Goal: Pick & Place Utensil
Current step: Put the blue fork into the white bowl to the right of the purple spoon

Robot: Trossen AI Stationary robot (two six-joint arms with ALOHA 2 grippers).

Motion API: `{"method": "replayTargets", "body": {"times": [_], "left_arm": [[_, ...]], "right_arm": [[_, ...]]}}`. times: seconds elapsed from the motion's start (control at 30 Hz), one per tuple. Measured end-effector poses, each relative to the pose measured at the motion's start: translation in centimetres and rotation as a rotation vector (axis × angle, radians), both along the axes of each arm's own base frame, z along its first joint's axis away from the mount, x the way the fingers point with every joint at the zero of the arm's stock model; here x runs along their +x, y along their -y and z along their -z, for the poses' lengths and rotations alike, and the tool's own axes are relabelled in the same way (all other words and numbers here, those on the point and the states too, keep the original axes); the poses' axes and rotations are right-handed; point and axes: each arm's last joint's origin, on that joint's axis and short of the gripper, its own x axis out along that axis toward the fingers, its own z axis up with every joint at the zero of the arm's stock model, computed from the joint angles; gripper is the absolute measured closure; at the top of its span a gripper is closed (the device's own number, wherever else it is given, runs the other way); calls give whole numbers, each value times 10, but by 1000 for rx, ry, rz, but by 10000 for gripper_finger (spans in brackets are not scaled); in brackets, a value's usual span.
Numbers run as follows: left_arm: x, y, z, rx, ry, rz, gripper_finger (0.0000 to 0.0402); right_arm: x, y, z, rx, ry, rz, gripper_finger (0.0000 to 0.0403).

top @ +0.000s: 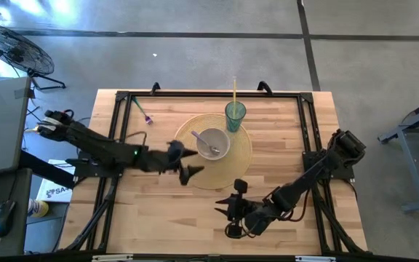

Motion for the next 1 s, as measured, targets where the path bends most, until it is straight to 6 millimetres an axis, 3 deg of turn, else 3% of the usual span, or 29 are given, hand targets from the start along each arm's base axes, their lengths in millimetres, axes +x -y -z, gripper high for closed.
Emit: {"method": "replayTargets", "body": {"times": [0.17,0.3,0.43,0.57,0.77,1.0], "left_arm": [[-8,-34,-14,69,2,-105,34],[-19,-55,-38,89,31,-174,34],[-31,-76,-65,105,-65,-259,34],[-43,-98,-78,69,-235,-368,34],[-63,-129,-70,-94,-369,-595,34],[-82,-155,-58,-202,-496,-736,34]], "right_arm": [[-6,-11,4,43,9,17,320],[-15,-22,6,43,7,-11,320],[-22,-30,5,47,17,-14,320],[-25,-33,5,40,32,5,320],[-25,-33,5,45,36,13,320],[-25,-32,5,0,36,7,320]]}}
